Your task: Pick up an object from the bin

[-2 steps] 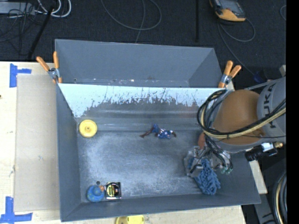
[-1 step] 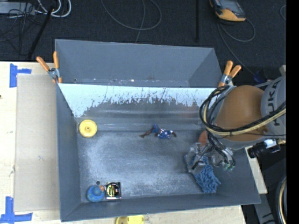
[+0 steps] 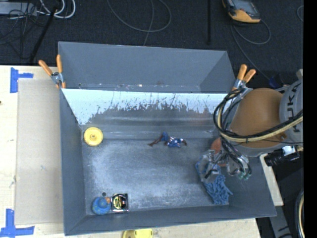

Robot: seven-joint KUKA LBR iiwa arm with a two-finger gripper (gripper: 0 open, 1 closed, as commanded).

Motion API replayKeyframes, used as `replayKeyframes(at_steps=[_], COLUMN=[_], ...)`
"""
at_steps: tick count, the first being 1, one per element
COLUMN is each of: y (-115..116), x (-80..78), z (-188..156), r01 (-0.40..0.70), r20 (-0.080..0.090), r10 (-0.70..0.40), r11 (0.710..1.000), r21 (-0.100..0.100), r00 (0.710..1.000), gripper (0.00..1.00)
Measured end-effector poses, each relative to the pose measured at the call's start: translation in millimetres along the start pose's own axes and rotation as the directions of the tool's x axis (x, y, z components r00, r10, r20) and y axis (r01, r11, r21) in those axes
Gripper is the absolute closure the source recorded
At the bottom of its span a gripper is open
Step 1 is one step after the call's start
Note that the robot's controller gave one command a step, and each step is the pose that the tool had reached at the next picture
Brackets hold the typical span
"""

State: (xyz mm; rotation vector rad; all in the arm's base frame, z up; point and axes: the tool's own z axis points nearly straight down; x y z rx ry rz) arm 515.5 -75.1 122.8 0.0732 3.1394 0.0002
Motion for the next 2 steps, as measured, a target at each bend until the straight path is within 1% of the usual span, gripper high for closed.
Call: replayKeyframes(at_steps=[2], y=[1], x=[1.4], z=[-28], r01=[-0.001], r20=[-0.007], r10=[0.001], r11=[1.000], r21=[-0.001], r00=[1.000], gripper=[1.00])
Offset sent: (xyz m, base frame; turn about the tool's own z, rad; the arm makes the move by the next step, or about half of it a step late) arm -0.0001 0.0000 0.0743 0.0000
